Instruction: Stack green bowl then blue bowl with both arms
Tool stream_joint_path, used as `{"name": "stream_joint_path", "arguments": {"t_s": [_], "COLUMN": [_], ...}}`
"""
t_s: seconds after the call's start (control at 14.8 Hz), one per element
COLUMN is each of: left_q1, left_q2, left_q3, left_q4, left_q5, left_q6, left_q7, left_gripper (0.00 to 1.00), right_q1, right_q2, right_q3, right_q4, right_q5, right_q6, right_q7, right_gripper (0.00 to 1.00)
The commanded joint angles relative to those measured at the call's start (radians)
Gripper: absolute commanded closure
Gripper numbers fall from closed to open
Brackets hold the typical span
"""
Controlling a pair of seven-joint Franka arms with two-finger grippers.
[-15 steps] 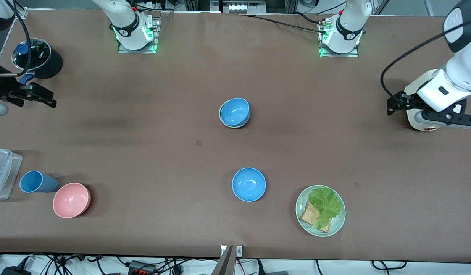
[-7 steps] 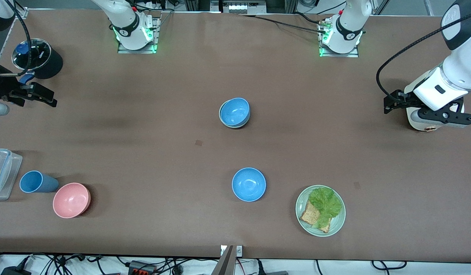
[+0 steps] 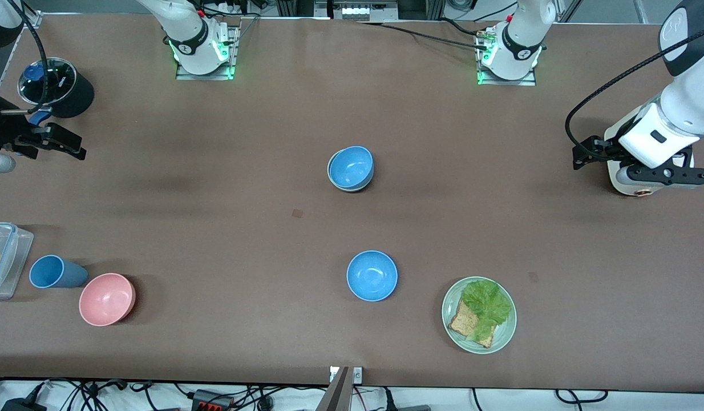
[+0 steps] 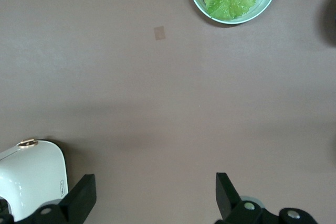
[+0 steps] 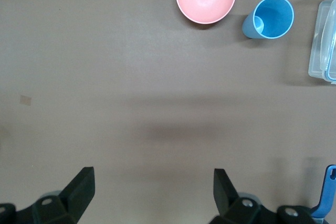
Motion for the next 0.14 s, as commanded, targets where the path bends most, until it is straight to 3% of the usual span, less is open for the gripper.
{"name": "stream_joint_path", "arguments": {"t_s": [0.0,0.07], "left_q1": [0.0,0.0], "left_q2": [0.014,0.014], "left_q3": [0.004,0.004], "left_q4": [0.026,0.024], "left_q5": [-0.025,-0.026], "left_q6": [-0.026,-0.026], "left_q7": [-0.003,-0.003], "left_gripper": [0.0,0.0], "right_q1": [-0.015,-0.015], "right_q2": [-0.017,-0.017], "right_q3": [0.016,0.016], "right_q4": [-0.014,-0.016], "right_q5": [-0.008,-0.008], "right_q6": [-0.007,-0.006], "right_q7": [0.012,0.012], "right_gripper": [0.0,0.0]}}
